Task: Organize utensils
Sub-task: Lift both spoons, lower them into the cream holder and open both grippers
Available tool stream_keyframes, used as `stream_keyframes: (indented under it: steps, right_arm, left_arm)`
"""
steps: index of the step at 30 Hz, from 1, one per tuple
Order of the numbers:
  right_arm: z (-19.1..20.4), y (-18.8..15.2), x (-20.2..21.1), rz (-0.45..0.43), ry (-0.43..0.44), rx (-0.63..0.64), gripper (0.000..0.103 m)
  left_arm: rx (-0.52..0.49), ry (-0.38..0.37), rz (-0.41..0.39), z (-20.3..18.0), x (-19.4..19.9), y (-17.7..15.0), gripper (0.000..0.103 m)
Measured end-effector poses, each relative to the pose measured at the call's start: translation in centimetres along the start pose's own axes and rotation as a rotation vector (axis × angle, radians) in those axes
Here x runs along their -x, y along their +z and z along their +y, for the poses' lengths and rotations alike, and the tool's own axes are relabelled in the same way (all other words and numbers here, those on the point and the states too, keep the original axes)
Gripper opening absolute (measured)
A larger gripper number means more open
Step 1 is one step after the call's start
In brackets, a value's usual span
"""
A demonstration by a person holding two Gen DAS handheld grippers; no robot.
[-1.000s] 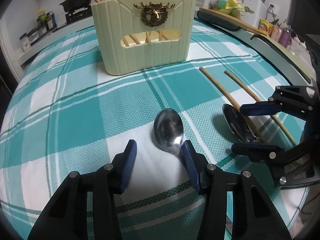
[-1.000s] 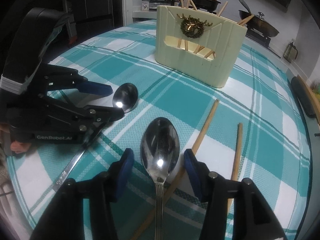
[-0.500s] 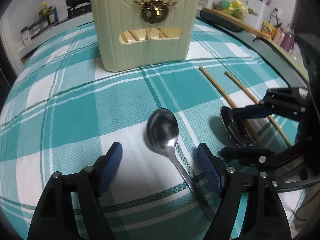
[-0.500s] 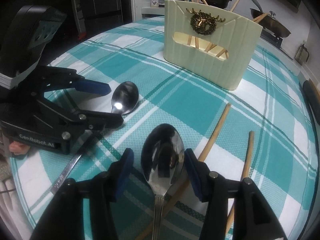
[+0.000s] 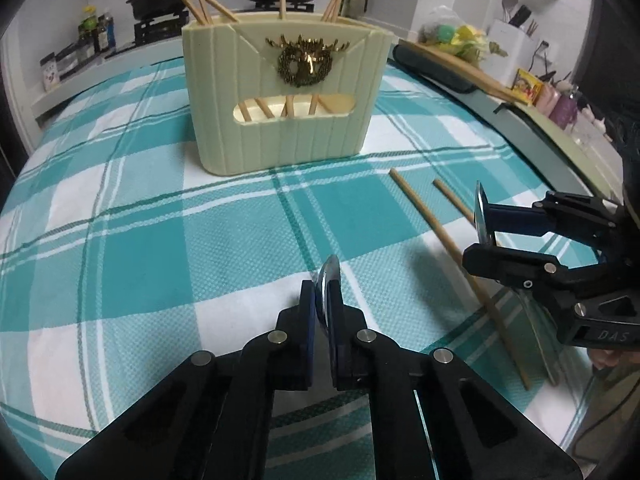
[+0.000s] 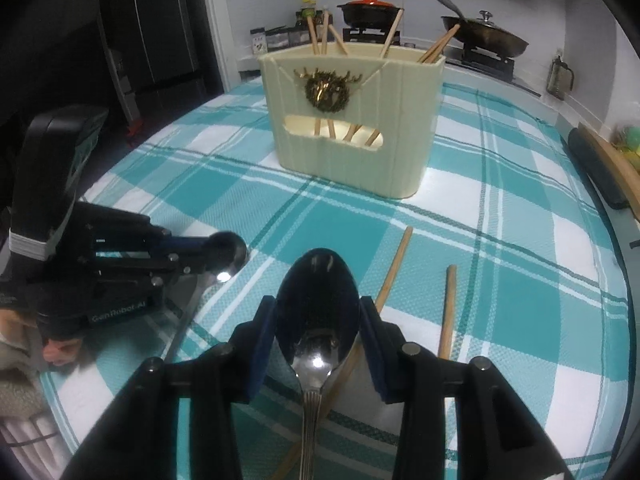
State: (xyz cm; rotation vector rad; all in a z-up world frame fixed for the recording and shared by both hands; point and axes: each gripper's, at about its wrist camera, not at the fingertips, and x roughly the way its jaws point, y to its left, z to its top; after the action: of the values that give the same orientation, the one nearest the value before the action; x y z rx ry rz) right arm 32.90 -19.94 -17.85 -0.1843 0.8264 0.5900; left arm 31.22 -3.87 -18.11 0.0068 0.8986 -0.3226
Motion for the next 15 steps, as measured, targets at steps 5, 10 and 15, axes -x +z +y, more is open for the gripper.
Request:
stream_keyframes:
  steps: [5,10,15]
  right_arm:
    - [0.1,0.7,3.3,-0.093,-0.001,-0.037,0.042]
    - [-0.2,1.4,5.6,-0.145,-0.004,-0.072,0.042]
    - [0.4,2.6,8.4,-0.189,-0.003,-0.072,0.042]
  left_arm:
    - [-0.033,-0.022,-0.01,-0.5,0.7,0.0,0.002]
    - [-0.016,-0.042,-0.058,-0.5,3.6,0.4,0.002]
    - [-0.048,-0.021,-0.158,-0.7,9.1,2.4,0.003]
